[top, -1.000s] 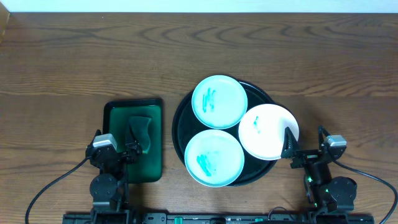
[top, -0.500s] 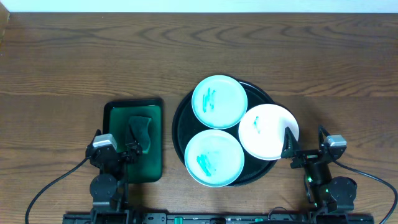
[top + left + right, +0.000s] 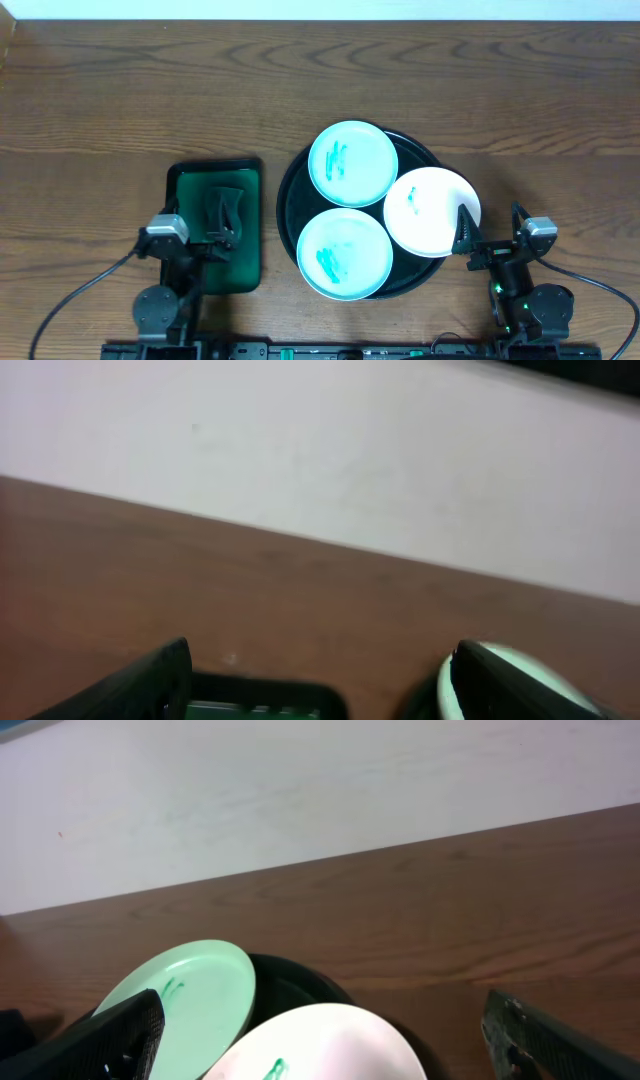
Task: Clean dirty plates on tray and stack at the side
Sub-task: 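Move the left gripper over the green tray toward the sponge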
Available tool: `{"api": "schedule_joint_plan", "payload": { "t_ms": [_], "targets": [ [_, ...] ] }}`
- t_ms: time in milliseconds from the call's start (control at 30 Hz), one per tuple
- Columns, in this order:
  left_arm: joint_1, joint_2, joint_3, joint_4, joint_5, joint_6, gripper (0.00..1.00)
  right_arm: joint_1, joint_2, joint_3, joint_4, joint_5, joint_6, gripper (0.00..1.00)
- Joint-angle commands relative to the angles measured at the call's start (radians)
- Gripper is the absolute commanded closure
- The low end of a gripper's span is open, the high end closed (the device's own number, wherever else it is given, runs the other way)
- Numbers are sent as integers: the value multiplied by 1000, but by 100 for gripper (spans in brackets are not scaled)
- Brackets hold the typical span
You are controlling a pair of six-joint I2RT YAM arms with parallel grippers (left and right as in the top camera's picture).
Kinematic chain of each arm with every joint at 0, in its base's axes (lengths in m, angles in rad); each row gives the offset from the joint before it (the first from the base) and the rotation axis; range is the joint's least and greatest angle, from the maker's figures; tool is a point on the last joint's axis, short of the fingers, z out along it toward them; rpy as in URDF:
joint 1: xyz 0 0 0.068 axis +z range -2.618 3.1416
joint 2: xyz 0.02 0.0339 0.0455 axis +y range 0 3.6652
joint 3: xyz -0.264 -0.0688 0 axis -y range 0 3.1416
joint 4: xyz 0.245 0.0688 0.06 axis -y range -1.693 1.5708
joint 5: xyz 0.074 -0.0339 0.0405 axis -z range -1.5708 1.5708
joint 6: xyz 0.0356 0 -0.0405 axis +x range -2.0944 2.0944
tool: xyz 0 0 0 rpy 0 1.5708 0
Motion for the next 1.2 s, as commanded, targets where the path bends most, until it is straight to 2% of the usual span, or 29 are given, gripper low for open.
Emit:
{"api": "schedule_joint_plan", "payload": {
  "t_ms": [0,300,467,633,833,1167],
  "targets": [
    [3,117,134,-34,61,-38,17,2,-5,-2,-3,2,-2,1],
    [3,646,508,-233,321,-39,17,2,-5,-2,-3,2,-2,1],
    [3,926,712,-505,407,-38,17,2,-5,-2,-3,2,-2,1],
    [3,1118,802,-739,407,-38,17,2,-5,-2,-3,2,-2,1],
    [3,1214,801,-814,406,-24,17,2,-5,-2,-3,2,-2,1],
    [3,1213,801,-846,407,8,17,2,-5,-2,-3,11,-3,1]
  ]
}}
